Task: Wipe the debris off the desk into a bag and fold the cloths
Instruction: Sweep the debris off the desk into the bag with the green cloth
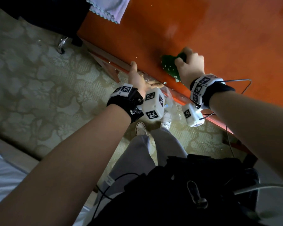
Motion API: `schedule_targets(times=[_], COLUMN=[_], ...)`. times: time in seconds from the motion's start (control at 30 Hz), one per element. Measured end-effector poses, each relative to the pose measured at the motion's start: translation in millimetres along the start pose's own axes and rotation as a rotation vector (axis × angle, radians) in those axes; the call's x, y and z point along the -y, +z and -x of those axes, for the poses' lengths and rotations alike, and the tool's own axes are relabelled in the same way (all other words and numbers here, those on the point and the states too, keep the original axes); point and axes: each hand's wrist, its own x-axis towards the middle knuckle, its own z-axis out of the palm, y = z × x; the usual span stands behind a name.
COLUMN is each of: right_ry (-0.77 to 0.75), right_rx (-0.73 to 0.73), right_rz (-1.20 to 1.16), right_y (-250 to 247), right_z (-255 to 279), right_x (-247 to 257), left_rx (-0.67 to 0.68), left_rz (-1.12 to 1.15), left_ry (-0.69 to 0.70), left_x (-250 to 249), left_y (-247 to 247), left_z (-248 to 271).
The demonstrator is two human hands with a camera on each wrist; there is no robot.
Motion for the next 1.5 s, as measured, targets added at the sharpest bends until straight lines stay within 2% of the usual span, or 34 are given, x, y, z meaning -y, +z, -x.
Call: schedule_targets(times=[0.33,0.53,0.6,0.67,0.73,0.83,1.2,1.37,1.5], right_ry=[0.004,-0.042,-0.007,0.04,0.054,0.054,-0.031,-0.008,0.088], right_rx=[0.004,0.232,0.203,0.1,-0.008,-0.081,0.102,0.033,-0.068], right_rz=[0.03,-0.116,-0.197,-0.246,-0.238,-0.198,-0.058,-0.088,-0.189], right_y=[10,22,17,7,-3,-10,22,19,17], right_z=[14,26,22,14,5,-1,20,7,-10], right_x=[-7,-4,-3,-5,-10,-14,4,11,22], left_rx=[0.014,0.015,-0.014,-0.022,-0.003,0.028,-0.005,-0.068,-0.13], left_rz=[-0.005,-0.074,-0.071,-0.046,-0.018,-0.001,0.061,0.133,0.064], left_ry=[0.001,0.045,0.061,0.026,-0.009,-0.057,0.007,0.094,0.108], left_x=[36,44,43,42,43,43,18,-20,-45], left_y=[-4,-14,-16,-16,-16,-18,-33,-46,-55], left_z=[-17,-27,-29,-28,-27,-30,-48,-54,-61])
